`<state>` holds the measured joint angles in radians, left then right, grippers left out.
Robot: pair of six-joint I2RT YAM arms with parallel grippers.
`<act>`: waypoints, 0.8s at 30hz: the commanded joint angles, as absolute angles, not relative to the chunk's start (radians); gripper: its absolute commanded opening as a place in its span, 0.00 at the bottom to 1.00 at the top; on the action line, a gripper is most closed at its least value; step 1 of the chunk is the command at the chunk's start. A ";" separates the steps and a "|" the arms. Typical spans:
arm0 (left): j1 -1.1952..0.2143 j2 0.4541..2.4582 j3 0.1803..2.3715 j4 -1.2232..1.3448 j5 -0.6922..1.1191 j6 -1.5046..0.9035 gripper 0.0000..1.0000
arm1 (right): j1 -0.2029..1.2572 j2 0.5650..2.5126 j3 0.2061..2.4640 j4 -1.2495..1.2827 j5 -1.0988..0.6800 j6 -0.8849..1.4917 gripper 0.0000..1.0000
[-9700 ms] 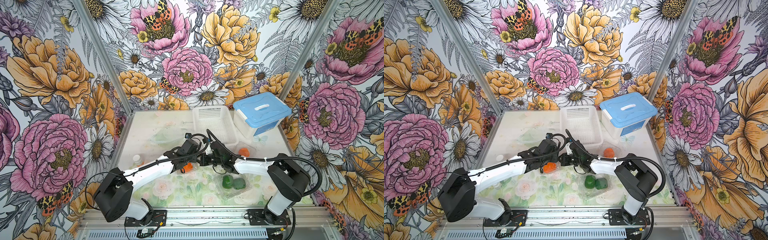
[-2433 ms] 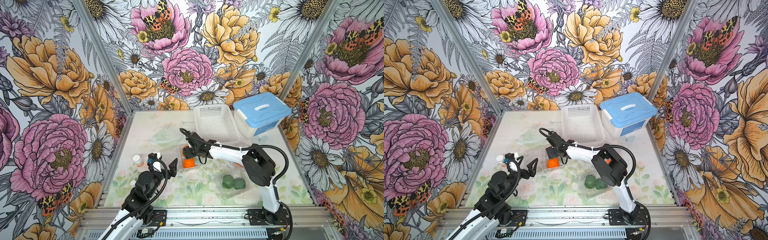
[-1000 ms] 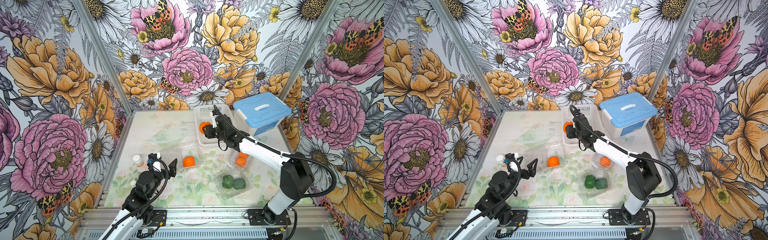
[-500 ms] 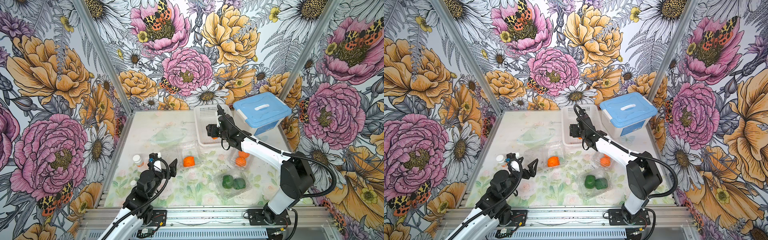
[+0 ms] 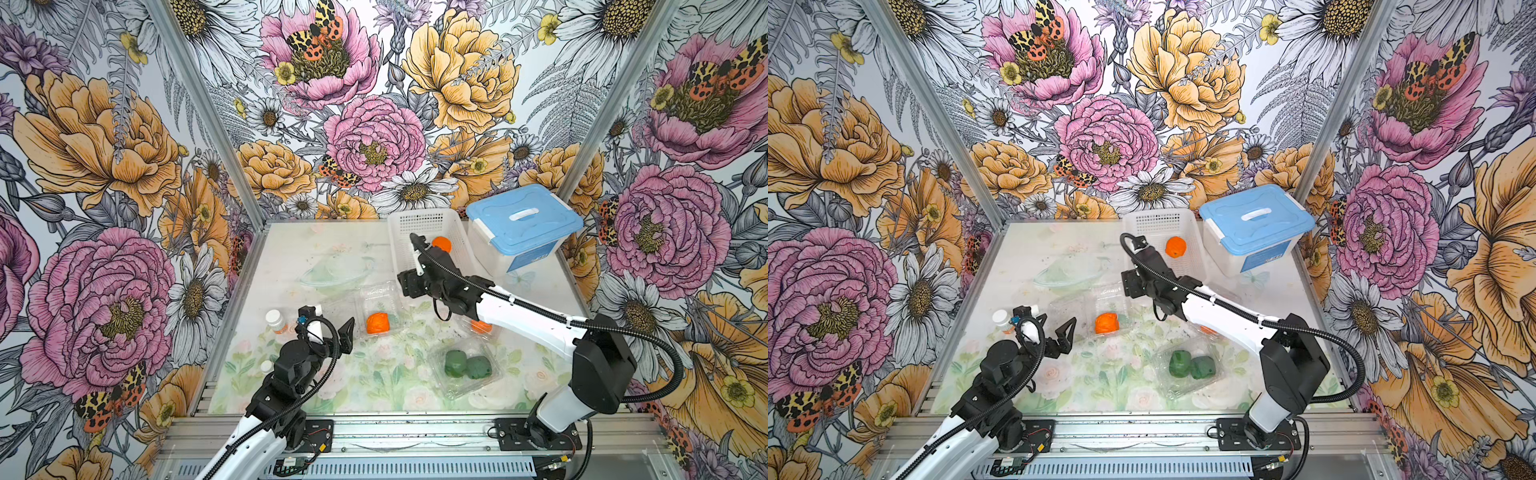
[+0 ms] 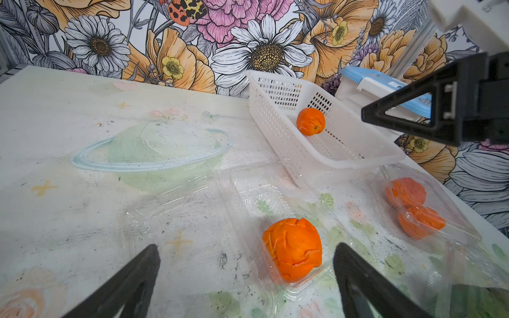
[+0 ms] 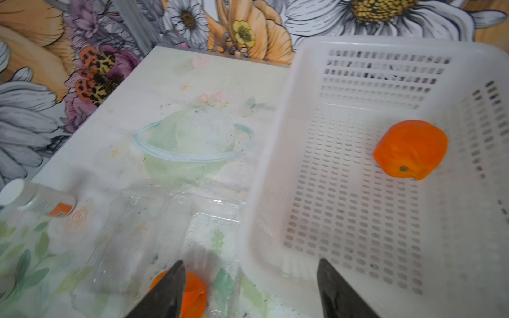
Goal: Take oranges out of containers
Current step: Place the orange in the basket, then pick up the orange from the packing box.
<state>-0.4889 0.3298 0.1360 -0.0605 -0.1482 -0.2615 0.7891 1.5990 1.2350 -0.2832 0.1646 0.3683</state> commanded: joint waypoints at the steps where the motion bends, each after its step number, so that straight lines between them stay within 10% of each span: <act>1: -0.479 0.336 0.129 -0.027 -0.151 -0.269 0.99 | 0.813 1.575 1.282 -0.338 0.171 0.329 0.74; 24: -0.478 0.333 0.127 -0.025 -0.142 -0.270 0.99 | 0.928 1.759 1.293 -0.341 -0.080 0.380 0.71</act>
<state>-0.4873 0.3298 0.1360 -0.0540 -0.1482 -0.2615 0.9199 1.7397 1.2583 -0.3416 -0.0761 0.3595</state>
